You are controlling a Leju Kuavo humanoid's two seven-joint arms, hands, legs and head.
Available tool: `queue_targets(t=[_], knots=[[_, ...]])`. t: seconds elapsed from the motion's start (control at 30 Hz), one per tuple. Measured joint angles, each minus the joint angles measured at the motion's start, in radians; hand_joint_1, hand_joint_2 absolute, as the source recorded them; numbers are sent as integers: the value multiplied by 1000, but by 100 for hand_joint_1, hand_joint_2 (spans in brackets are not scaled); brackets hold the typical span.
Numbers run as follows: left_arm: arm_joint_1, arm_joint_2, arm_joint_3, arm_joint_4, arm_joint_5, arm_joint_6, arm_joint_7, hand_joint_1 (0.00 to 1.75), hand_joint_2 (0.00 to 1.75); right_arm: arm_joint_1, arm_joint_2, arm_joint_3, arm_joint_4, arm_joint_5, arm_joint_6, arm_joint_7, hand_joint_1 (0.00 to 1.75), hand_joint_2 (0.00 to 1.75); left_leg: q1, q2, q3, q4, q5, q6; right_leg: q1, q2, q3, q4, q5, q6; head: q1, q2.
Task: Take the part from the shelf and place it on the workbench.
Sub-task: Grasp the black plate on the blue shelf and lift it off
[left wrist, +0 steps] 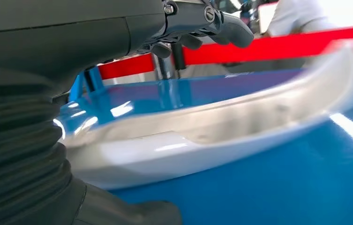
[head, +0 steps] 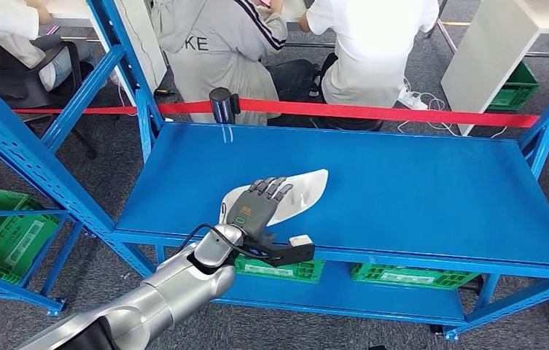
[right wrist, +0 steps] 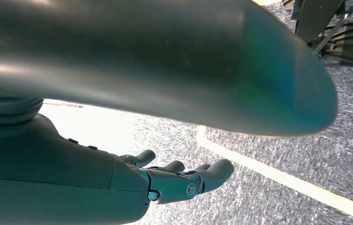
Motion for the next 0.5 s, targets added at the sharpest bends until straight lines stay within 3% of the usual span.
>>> queue_targets(t=[0.23,0.27,0.37,0.4,0.5], knots=[[-5,14,7,37,15,-38,-18,1,175,0,0,0,0,10,0,8,0,0,0,0,0,0,0,0,0,0,0,0,0,0,0,0],[-7,14,9,40,16,-49,-20,20,175,0,0,0,0,11,0,8,0,0,0,0,0,0,0,0,0,0,0,0,0,0,0,0],[-14,14,10,48,15,-80,-18,148,175,-3,0,0,0,13,0,8,0,0,0,0,1,0,0,1,0,0,1,0,0,0,0,0],[-15,14,10,50,15,-87,-16,172,175,-5,0,0,0,13,0,8,0,0,0,0,1,0,-1,1,0,0,2,0,0,0,0,0],[-15,16,10,59,13,-96,-12,175,175,-7,0,0,0,13,-1,10,0,0,0,0,1,0,-1,1,0,0,2,0,0,0,0,0]])
